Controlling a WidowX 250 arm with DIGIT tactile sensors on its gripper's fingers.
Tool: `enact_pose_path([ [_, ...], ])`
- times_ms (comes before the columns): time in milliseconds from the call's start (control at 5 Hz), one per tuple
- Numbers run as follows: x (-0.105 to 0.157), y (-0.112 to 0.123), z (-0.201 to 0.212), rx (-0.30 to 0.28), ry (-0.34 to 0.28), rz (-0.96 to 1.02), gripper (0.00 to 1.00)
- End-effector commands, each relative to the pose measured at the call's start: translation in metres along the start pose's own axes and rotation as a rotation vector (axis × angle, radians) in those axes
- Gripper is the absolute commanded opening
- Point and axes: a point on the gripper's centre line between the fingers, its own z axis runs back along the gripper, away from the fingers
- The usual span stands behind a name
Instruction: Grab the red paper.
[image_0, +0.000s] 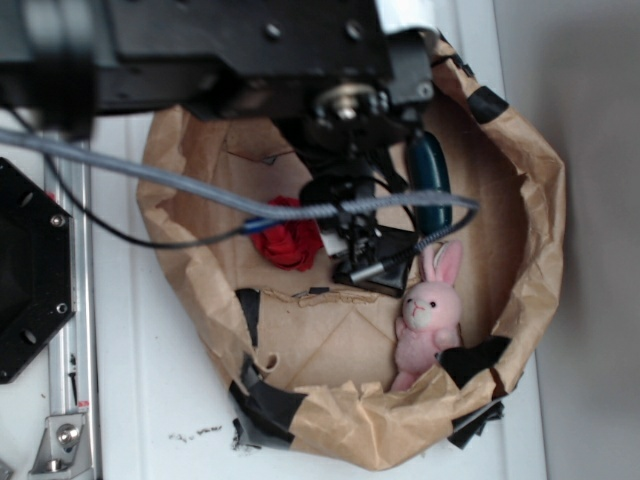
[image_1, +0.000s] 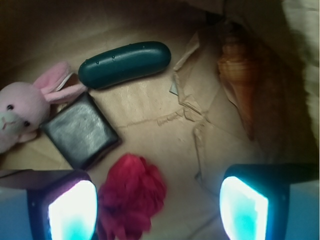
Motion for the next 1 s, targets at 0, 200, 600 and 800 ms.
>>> enact_pose_path([
  [0,-0.014,-0.028,-0.063,0.062,0.135,-0.161,1.00],
  [200,-0.029,-0.034,-0.079,0.045,0.198,-0.213,0.75],
  [600,-0.020,-0.029,-0.046,0.050,0.127,-0.216,0.00],
  [800,-0.015,-0.026,-0.015,0.058,0.055,-0.215,0.00],
])
